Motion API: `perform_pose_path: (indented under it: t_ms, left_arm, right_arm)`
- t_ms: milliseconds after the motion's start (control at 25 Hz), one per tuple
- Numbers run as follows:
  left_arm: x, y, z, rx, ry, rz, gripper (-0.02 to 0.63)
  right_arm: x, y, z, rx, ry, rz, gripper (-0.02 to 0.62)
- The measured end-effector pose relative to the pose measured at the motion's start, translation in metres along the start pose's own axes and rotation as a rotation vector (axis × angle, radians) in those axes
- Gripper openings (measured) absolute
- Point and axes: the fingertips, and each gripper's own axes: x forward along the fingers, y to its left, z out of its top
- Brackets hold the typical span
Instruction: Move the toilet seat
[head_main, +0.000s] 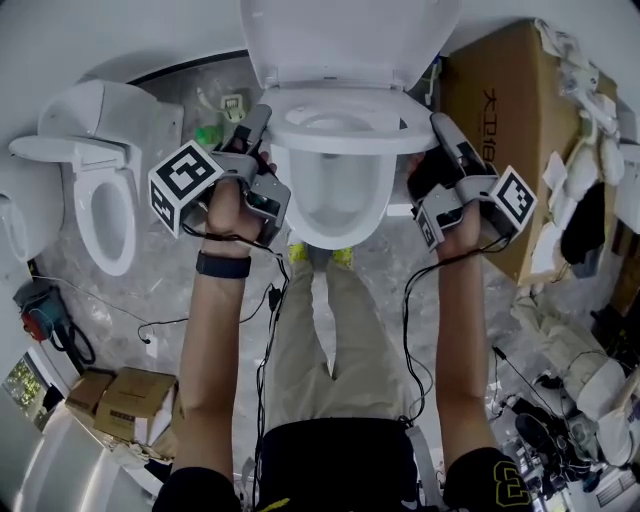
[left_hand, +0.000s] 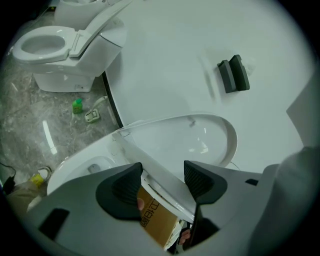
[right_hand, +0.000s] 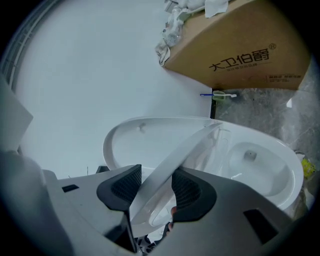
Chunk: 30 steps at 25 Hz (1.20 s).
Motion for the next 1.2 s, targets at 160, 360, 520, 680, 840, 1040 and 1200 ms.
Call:
perform_pose_path:
  t_ms: [160,360,520,680,840,1040,1200]
  left_arm:
    - [0.008,-0.005,0.006,-0.024,-0.004,-0.033,0.288]
    - [0.028,-0.022,0.026,-0.058,-0.005,-0.052,0.292]
    - [0.034,-0.027,0.032,-0.091,-0.007,-0.066,0.293]
    - [0.043,-0.035,0.040,-0.123,-0.015,-0.075,0.293]
    - [0.055,-0.045,0.049,-0.164,-0.032,-0.093,0.293]
    - [0.069,-0.057,0.063,-0.213,-0.052,-0.113,0.291]
    - [0.080,-0.066,0.071,-0.230,-0.049,-0.143,0.282]
  right_arm:
    - [0.009,0.006,0.005,0.006,-0.004,0.016,0.215]
    - [0.034,0.025,0.016,0.006,-0.002,0.014,0.216]
    - [0.042,0.032,0.021,0.010,-0.010,0.011,0.218]
    - [0.053,0.040,0.030,0.024,-0.016,0.007,0.218]
    - [0.068,0.050,0.040,0.040,-0.010,0.023,0.218]
    - [0.085,0.063,0.048,0.034,-0.019,0.064,0.218]
    - [0.099,0.072,0.058,0.016,-0.040,0.093,0.216]
